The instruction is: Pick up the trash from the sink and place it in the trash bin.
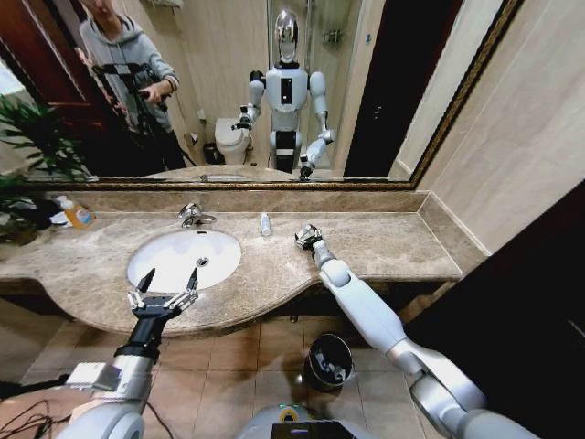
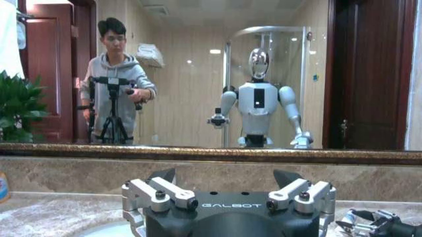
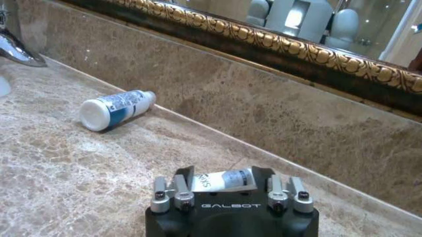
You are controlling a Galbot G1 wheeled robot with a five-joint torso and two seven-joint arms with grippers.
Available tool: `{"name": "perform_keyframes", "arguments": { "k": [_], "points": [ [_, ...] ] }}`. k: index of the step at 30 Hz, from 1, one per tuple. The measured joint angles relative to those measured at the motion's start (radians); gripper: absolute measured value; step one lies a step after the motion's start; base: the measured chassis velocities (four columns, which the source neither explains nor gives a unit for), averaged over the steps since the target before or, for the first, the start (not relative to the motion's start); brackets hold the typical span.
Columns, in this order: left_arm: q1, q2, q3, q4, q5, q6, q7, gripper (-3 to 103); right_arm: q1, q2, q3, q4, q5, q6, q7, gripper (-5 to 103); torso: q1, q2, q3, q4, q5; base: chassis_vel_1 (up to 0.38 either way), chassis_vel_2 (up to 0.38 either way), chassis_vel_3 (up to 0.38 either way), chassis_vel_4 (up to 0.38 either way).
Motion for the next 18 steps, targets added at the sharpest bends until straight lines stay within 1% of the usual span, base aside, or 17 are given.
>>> {"name": "perform_keyframes", "arguments": {
  "k": [1, 3, 4, 7, 8, 10, 11, 14, 16, 17, 18],
  "points": [
    [0.0, 0.0, 0.0, 0.0, 0.0, 0.0, 0.0, 100, 0.0, 0.0, 0.0, 0.0, 0.0, 0.0, 0.0, 63, 0.0, 0.0, 0.0, 0.0, 0.0, 0.0, 0.0, 0.0, 0.0],
    [0.0, 0.0, 0.0, 0.0, 0.0, 0.0, 0.0, 100, -0.001, -0.004, -0.002, 0.002, 0.009, -0.007, -0.001, 52, 0.0, 0.0, 0.0, 0.0, 0.0, 0.0, 0.0, 0.0, 0.0],
    [0.0, 0.0, 0.0, 0.0, 0.0, 0.0, 0.0, 100, -0.001, -0.004, -0.002, 0.002, 0.009, -0.007, -0.001, 52, 0.0, 0.0, 0.0, 0.0, 0.0, 0.0, 0.0, 0.0, 0.0],
    [0.0, 0.0, 0.0, 0.0, 0.0, 0.0, 0.0, 100, -0.005, -0.021, -0.01, 0.013, 0.025, -0.018, -0.001, 36, 0.0, 0.0, 0.0, 0.0, 0.0, 0.0, 0.0, 0.0, 0.0],
    [0.0, 0.0, 0.0, 0.0, 0.0, 0.0, 0.0, 100, -0.005, -0.021, -0.01, 0.013, 0.025, -0.018, -0.001, 36, 0.0, 0.0, 0.0, 0.0, 0.0, 0.0, 0.0, 0.0, 0.0],
    [0.0, 0.0, 0.0, 0.0, 0.0, 0.0, 0.0, 100, -0.007, -0.029, -0.011, 0.016, 0.028, -0.019, -0.003, 25, 0.0, 0.0, 0.0, 0.0, 0.0, 0.0, 0.0, 0.0, 0.0],
    [0.0, 0.0, 0.0, 0.0, 0.0, 0.0, 0.0, 100, -0.007, -0.029, -0.011, 0.016, 0.028, -0.019, -0.003, 25, 0.0, 0.0, 0.0, 0.0, 0.0, 0.0, 0.0, 0.0, 0.0],
    [0.0, 0.0, 0.0, 0.0, 0.0, 0.0, 0.0, 100, -0.013, -0.036, -0.009, 0.016, 0.031, -0.019, -0.009, 9, 0.0, 0.0, 0.0, 0.0001, 0.0, 0.0, 0.0, 0.0, 0.0],
    [0.0, 0.0, 0.0, 0.0, 0.0, 0.0, 0.0, 100, -0.015, -0.037, -0.007, 0.016, 0.032, -0.019, -0.011, 9, 0.0, 0.0, 0.0, 0.0001, 0.0, 0.0, 0.0, 0.0, 0.0],
    [0.0, 0.0, 0.0, 0.0, 0.0, 0.0, 0.0, 100, -0.016, -0.037, -0.006, 0.016, 0.032, -0.018, -0.012, 4, 0.0, 0.0, 0.0, 0.0001, 0.0, 0.0, 0.0, 0.0, 0.0],
    [0.0, 0.0, 0.0, 0.0, 0.0, 0.0, 0.0, 100, -0.017, -0.038, -0.004, 0.016, 0.033, -0.018, -0.013, 2, 0.0, 0.0, 0.0, 0.0001, 0.0, 0.0, 0.0, 0.0, 0.0]
  ]
}}
